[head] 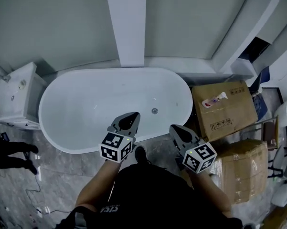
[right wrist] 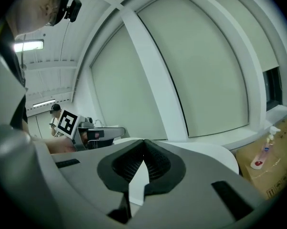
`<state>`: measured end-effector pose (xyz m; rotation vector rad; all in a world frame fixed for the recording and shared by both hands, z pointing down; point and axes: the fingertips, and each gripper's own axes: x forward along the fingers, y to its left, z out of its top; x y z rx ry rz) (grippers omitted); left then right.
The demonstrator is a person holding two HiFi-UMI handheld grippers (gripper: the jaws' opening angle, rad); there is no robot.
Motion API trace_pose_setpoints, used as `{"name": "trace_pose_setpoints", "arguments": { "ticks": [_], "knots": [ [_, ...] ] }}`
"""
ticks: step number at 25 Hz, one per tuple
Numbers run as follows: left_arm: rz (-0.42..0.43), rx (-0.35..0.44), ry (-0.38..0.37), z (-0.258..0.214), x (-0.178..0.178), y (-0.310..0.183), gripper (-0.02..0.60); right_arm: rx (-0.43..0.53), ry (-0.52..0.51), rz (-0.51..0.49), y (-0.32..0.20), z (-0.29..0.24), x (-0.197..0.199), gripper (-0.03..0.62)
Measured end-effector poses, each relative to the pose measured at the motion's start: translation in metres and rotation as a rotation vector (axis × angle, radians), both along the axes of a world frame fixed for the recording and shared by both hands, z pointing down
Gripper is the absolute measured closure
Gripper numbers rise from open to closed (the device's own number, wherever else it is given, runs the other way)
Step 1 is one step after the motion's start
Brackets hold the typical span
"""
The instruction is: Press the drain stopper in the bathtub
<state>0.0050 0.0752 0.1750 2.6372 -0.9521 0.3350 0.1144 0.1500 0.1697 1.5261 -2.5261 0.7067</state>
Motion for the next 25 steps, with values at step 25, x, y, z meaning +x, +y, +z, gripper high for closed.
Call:
{"name": "trace_pose_setpoints", "arguments": {
  "ticks": [25],
  "knots": [
    [-0.197,-0.081,-0.053,0.046,0.048,-0.124,0.571,-0.174,-0.007,-0.155,-0.153,0.082,0.082,0.58]
  ]
}}
